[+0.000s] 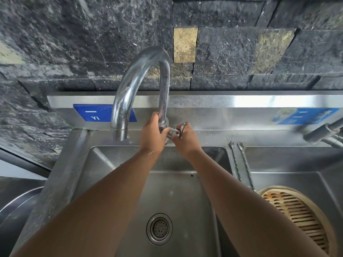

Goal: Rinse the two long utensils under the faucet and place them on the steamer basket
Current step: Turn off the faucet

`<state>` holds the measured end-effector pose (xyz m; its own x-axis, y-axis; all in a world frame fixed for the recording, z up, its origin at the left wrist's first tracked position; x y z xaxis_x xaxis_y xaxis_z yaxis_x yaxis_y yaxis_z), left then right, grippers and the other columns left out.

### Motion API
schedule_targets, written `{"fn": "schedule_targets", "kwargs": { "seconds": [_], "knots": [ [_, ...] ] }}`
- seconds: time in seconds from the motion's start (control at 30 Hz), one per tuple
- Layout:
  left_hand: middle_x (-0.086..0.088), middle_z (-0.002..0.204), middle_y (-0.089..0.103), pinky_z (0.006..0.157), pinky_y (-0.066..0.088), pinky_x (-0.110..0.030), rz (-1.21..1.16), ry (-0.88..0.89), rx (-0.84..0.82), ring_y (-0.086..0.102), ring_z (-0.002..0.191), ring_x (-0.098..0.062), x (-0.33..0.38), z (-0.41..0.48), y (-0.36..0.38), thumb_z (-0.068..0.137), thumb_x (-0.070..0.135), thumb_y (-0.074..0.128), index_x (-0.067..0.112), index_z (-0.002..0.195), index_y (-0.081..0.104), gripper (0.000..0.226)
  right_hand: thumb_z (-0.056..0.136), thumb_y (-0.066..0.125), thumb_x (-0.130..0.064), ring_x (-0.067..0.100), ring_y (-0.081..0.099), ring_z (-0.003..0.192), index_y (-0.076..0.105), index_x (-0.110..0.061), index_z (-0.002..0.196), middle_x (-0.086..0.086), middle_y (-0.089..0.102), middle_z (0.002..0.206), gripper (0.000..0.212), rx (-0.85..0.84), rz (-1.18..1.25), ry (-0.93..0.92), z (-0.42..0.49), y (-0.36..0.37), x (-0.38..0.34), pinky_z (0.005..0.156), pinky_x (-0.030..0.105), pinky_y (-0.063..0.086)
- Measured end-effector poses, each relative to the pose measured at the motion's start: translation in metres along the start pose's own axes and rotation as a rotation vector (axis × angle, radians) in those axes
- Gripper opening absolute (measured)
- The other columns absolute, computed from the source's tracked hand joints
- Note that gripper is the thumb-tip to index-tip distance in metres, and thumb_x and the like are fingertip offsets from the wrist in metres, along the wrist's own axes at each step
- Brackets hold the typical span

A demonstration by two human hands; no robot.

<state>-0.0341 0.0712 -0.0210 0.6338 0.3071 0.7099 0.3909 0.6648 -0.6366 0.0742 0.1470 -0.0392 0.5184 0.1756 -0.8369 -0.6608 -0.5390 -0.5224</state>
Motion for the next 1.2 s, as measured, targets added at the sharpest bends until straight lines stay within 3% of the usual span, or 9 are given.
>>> {"fn": "schedule_targets", "kwargs": {
  "seconds": [0.27,0.57,0.97,1.13,1.2],
  "knots": [
    [0.008,0.086,0.06,0.065,0.043,-0.025,-0.001,-0.008,0.002,0.057,0.072,-0.013,-0.0043,0.0014,0.0049,0.08,0.016,0.08,0.016,0.097,0.05,0.035,0.094,0.058,-0.019,0.027,0.061,0.096,0.049,-0.008,0.111,0.01,0.063,0.107,0.023,0.002,0.004,0.008,-0.0005,0.0003,0.0014,0.087,0.047,0.052],
    [0.008,0.083,0.06,0.063,0.04,-0.023,0.003,-0.028,-0.006,0.057,0.069,-0.011,-0.004,0.0006,0.0043,0.081,0.014,0.078,0.022,0.092,0.043,0.038,0.094,0.06,-0.02,0.026,0.06,0.096,0.049,-0.008,0.111,0.01,0.063,0.108,0.024,-0.002,-0.017,-0.005,0.0,-0.0003,0.0022,0.086,0.045,0.052],
    [-0.001,0.09,0.067,0.066,0.047,-0.028,-0.006,-0.03,-0.004,0.061,0.075,-0.017,-0.0054,0.0012,0.0058,0.081,0.014,0.078,0.014,0.1,0.05,0.034,0.093,0.06,-0.02,0.027,0.061,0.097,0.048,-0.008,0.114,0.01,0.062,0.111,0.026,-0.015,0.005,0.006,0.0006,0.0008,0.0036,0.087,0.047,0.052],
    [0.0,0.091,0.068,0.067,0.049,-0.026,-0.029,-0.038,-0.027,0.063,0.075,-0.015,-0.0049,0.0006,0.0038,0.082,0.015,0.077,0.014,0.102,0.05,0.033,0.091,0.063,-0.024,0.029,0.062,0.091,0.049,-0.009,0.11,0.011,0.063,0.104,0.028,-0.031,-0.016,-0.007,0.0027,-0.0006,0.0055,0.081,0.047,0.054],
    [0.003,0.092,0.067,0.063,0.044,-0.012,-0.035,-0.05,-0.044,0.061,0.074,-0.01,-0.0028,-0.0003,0.0028,0.083,0.015,0.077,0.015,0.102,0.051,0.033,0.091,0.063,-0.026,0.03,0.063,0.089,0.048,-0.009,0.109,0.01,0.064,0.1,0.029,-0.059,-0.034,-0.021,0.0035,-0.0019,0.0068,0.076,0.044,0.054]
  ]
}}
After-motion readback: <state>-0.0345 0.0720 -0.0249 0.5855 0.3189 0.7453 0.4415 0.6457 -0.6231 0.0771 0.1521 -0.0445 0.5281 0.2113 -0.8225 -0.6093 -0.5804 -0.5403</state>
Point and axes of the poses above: each hand's wrist, its own z-axis towards the middle knuckle, its own y-axis out of the palm, x = y × z, the point moved 4 cm from there along z, towards the middle knuckle
